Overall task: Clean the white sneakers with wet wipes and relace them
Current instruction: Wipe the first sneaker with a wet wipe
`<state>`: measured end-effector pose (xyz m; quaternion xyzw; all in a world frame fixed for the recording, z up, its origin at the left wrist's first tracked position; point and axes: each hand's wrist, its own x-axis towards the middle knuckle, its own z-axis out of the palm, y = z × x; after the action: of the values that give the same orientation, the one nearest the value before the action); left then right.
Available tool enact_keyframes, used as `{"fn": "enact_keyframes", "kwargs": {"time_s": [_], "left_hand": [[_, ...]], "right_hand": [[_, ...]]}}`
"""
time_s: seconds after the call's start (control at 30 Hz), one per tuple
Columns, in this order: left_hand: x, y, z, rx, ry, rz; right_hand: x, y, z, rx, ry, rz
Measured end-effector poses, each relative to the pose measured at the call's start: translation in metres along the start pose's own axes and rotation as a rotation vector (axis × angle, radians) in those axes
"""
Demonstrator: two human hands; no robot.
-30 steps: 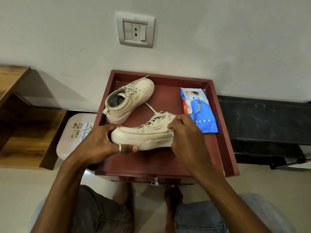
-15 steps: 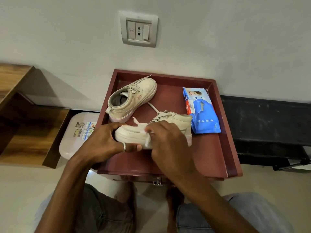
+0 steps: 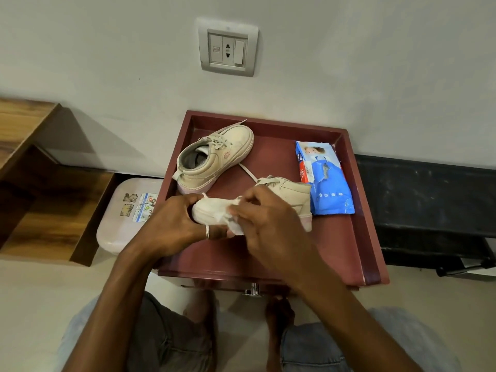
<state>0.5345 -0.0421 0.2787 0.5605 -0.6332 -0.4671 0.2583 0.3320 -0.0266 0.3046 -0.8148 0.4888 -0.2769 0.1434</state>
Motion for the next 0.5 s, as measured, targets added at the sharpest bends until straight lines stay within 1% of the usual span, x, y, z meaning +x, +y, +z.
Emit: {"fn": "enact_keyframes", "kwargs": {"time_s": [0.1,0.17,0.27,0.4,0.43,0.5], "left_hand": [[0.001,-0.006,-0.001,0.022,0.047,0.059],[0.001,-0.007,0.000,0.014,0.058,0.067],[0.001,-0.003,0.000,0.041,0.009,0.013],[0.003,0.001,0.002,0.026,-0.027,-0.043],[0.003,0.002,0.002,0.022,-0.019,-0.045],[0.002,0.002,0.002,0.043,0.003,-0.053]], "right_hand": [[0.007,-0.031,0.018,-0.027,-0.030,-0.113],[0.011,-0.031,0.017,-0.061,-0.044,-0.127],[0.006,-0.004,0.000,-0.058,-0.055,-0.048],[-0.003,0.031,-0.021,-0.071,-0.019,0.168],[-0.002,0.030,-0.021,-0.074,0.008,0.194],[0.001,0.017,-0.016,-0.080,0.029,0.166]]}}
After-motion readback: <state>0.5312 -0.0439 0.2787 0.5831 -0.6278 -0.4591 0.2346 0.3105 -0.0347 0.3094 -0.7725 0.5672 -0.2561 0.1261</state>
